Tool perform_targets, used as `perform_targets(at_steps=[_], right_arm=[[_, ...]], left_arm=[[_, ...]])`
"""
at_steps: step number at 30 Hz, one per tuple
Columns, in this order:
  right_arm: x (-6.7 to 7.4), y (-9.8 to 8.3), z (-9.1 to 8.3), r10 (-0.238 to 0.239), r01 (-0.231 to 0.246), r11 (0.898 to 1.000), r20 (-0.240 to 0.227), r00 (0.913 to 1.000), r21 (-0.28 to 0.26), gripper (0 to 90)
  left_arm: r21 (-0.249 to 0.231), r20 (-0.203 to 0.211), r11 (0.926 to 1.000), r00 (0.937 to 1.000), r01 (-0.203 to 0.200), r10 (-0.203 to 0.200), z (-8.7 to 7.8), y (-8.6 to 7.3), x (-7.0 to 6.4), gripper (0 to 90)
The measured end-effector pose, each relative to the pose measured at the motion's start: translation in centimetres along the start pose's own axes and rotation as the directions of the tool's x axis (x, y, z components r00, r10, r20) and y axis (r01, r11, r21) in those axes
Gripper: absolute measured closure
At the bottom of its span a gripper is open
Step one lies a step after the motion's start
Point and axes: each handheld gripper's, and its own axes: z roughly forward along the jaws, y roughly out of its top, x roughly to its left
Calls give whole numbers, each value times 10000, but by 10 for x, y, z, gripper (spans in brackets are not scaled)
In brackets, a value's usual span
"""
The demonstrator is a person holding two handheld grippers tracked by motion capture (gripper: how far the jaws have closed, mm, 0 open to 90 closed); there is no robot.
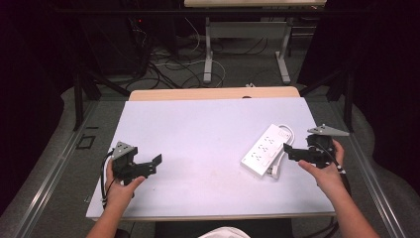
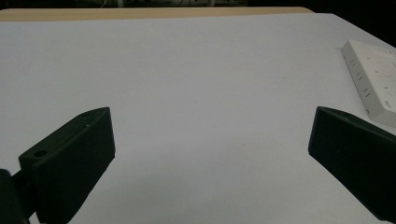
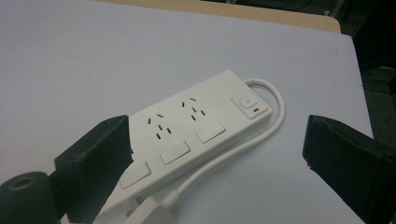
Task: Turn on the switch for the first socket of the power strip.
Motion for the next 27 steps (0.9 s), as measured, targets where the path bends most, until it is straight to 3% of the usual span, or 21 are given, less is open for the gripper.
perform_targets(at_steps=[9, 27], right_arm=[[2, 11, 2, -176, 186, 9986, -195, 9997, 490, 143], [0, 31, 4, -536, 613, 9903, -638, 9965, 1244, 154]], left_arm=[[-2, -75, 10000, 10000, -28, 28, -1, -1, -1, 3], [-27, -257, 10000, 9997, -43, 42, -1, -2, 0, 3]])
